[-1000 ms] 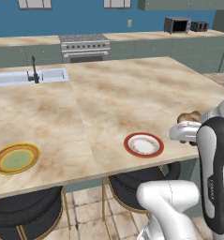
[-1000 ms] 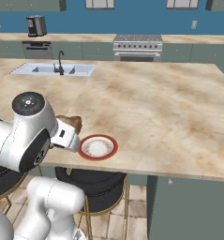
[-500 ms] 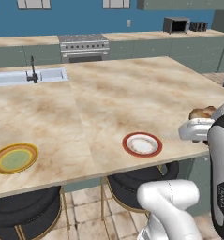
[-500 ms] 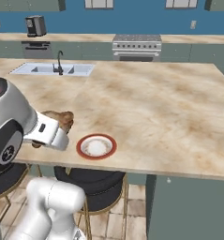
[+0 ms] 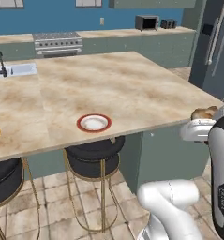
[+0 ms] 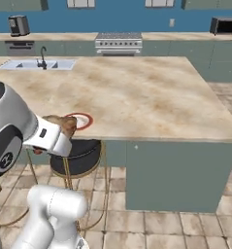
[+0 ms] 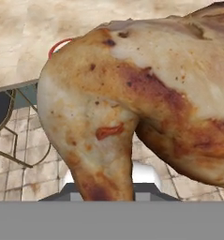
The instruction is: Transport the chicken drumstick and eggplant to the fridge. Place the chicken drumstick on the rack containing meat and place the eggplant on the rack containing the vegetable, ensuring meats and vegetables are on different racks.
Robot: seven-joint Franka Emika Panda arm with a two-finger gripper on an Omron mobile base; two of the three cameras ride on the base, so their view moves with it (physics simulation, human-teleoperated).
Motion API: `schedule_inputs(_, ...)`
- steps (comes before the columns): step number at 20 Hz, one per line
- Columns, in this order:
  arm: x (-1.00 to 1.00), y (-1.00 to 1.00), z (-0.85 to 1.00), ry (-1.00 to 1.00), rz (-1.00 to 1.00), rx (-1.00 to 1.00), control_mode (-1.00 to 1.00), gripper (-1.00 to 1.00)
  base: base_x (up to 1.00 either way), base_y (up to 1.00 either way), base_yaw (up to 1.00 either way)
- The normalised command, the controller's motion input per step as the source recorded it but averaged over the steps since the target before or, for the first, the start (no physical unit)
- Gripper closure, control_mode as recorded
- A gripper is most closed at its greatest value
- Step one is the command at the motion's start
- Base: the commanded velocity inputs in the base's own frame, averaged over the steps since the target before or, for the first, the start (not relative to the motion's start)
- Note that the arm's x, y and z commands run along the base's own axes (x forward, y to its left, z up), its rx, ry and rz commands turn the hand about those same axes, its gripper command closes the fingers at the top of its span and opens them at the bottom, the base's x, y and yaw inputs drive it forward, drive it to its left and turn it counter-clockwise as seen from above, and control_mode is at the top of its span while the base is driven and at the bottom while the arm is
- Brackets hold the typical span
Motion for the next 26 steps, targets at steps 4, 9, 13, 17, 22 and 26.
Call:
schedule_inputs(4, 0.00, 0.00, 0.00, 0.00, 0.00, 0.00, 1.00, 1.00, -0.49, -1.00, -0.36)
schedule_inputs(9, 0.00, 0.00, 0.00, 0.00, 0.00, 0.00, 1.00, 1.00, 0.00, -1.00, -0.59)
schedule_inputs(13, 0.00, 0.00, 0.00, 0.00, 0.00, 0.00, 1.00, 1.00, 0.01, -0.93, -0.67)
schedule_inputs(17, 0.00, 0.00, 0.00, 0.00, 0.00, 0.00, 1.00, 1.00, 0.43, -0.55, -0.60)
schedule_inputs(22, 0.00, 0.00, 0.00, 0.00, 0.00, 0.00, 1.00, 1.00, 1.00, -0.11, -0.25)
schedule_inputs(26, 0.00, 0.00, 0.00, 0.00, 0.00, 0.00, 1.00, 1.00, 1.00, -0.06, 0.00)
